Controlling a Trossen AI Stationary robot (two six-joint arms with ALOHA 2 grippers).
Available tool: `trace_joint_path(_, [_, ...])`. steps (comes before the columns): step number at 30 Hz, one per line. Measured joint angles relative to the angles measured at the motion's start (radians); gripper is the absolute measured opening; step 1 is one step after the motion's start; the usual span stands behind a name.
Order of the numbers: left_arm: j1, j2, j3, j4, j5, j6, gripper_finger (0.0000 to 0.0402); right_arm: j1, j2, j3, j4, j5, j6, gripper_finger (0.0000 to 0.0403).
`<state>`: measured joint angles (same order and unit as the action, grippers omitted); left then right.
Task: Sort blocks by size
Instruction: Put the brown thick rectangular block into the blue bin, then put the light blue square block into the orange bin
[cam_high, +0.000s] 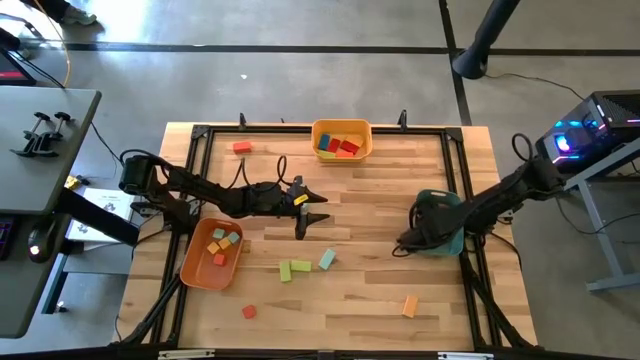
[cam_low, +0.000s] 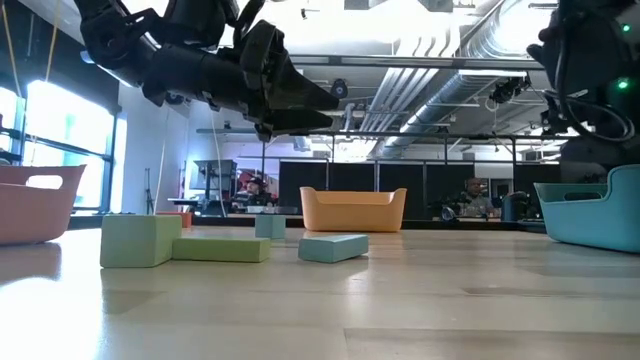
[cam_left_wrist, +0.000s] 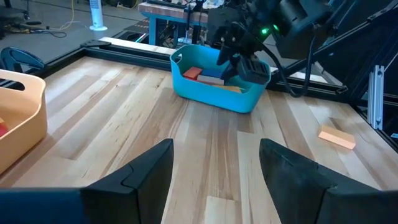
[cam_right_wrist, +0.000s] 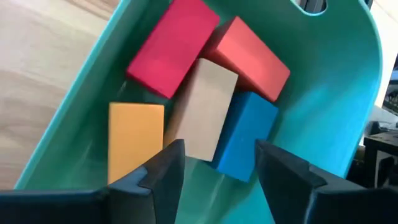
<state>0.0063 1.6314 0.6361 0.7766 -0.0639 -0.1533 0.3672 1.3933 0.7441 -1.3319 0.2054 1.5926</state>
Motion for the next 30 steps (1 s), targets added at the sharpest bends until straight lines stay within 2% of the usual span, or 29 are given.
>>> trace_joint_path(6, [0.0, 0.0, 0.0, 0.0, 0.0, 0.0, 0.0225, 0.026, 0.0, 0.0, 0.01, 0.017, 0.0, 0.0191])
trace_joint_path(10, [0.0, 0.0, 0.0, 0.0, 0.0, -0.002, 0.0225, 0.075, -0.007, 0.015, 0.145, 0.155, -0.113, 0.0191])
trace_joint_path(13, [0.0, 0.0, 0.0, 0.0, 0.0, -0.01, 0.0225, 0.121, -0.013, 0.066, 0.138, 0.291, -0.133, 0.0192])
trace_joint_path(18, [0.0, 0.0, 0.0, 0.013, -0.017, -0.011, 0.0225, 0.191, -0.013, 0.164, 0.095, 0.577, -0.164, 0.0192])
trace_joint_path(21, [0.0, 0.0, 0.0, 0.046, -0.045, -0.009, 0.0225, 0.222, -0.013, 0.188, 0.175, 0.788, -0.239, 0.0192])
trace_joint_path(23, [-0.004, 0.0, 0.004, 0.032, -0.027, 0.029, 0.0225, 0.23, -0.013, 0.189, 0.292, 0.894, -0.352, 0.0192])
trace_joint_path(26, [-0.035, 0.0, 0.027, -0.112, 0.014, 0.169, 0.0225, 0.227, -0.004, 0.189, 0.504, 0.935, -0.63, 0.0192])
trace_joint_path(28, [-0.063, 0.0, 0.058, -0.263, -0.057, 0.24, 0.0225, 0.223, 0.015, 0.189, 0.63, 0.935, -0.793, 0.0192])
trace_joint_path(30, [-0.084, 0.0, 0.096, -0.404, -0.208, 0.236, 0.0225, 0.217, 0.034, 0.189, 0.728, 0.934, -0.915, 0.0192])
